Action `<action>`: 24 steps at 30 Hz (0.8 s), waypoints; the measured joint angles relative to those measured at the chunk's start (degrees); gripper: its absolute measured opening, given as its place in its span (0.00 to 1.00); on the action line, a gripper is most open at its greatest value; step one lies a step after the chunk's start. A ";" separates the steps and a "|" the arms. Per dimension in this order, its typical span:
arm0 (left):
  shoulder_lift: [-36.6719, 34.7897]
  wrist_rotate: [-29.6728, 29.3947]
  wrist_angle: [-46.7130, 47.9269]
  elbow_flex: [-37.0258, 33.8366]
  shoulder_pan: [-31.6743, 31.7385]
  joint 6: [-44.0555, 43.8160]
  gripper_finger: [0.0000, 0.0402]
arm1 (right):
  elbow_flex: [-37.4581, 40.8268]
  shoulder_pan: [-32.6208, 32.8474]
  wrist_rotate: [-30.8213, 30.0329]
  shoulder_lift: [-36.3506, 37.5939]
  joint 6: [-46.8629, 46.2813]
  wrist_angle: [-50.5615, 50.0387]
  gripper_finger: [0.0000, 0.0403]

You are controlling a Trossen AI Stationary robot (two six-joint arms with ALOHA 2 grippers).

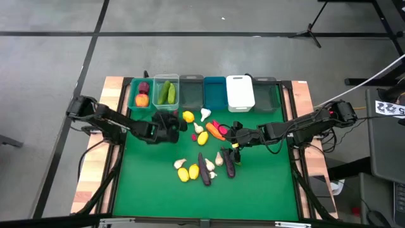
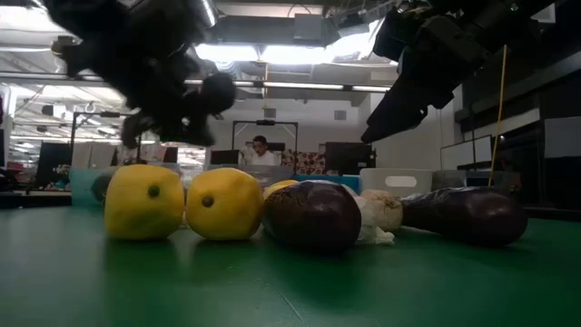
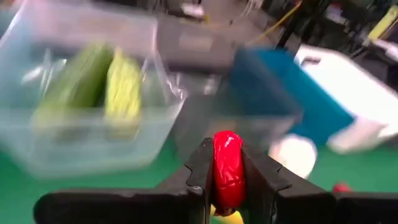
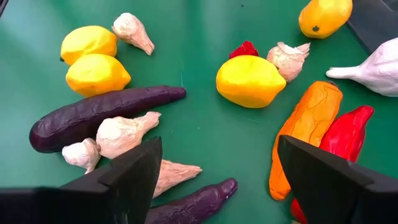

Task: Sort produce into baskets
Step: Put the red chili pepper into the left black bin

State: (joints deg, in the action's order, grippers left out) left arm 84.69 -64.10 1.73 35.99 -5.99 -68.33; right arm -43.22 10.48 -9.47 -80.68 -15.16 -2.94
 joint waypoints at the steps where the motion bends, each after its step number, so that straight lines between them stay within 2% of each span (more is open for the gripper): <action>1: -0.52 0.37 -3.12 0.38 1.58 4.48 0.13 | 0.00 0.00 0.00 0.00 0.00 -0.01 0.79; 3: -1.08 3.28 -10.59 0.96 5.23 14.47 0.13 | 0.00 0.00 0.00 0.00 0.02 -0.01 0.79; 5: -1.08 8.86 -17.64 1.85 9.28 23.83 0.13 | 0.00 0.00 0.00 0.00 0.02 -0.02 0.79; 7: -0.91 14.25 -21.43 2.69 13.43 29.46 0.13 | 0.00 0.00 0.00 0.00 0.00 0.00 0.79; 16: -0.53 28.26 -21.12 3.50 28.42 31.75 0.14 | 0.00 0.00 0.01 0.00 0.02 -0.13 0.79; 20: 0.75 33.70 -20.92 3.50 31.10 31.37 0.14 | 0.00 0.00 -0.08 0.00 0.39 -0.08 0.79; 24: 4.08 34.37 -22.67 3.50 31.29 31.44 0.18 | 0.02 0.00 -0.39 0.00 0.39 0.08 0.79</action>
State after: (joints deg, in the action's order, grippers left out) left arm 88.77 -29.74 -20.94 39.48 25.30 -36.89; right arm -43.20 10.48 -9.87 -80.68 -14.76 -2.86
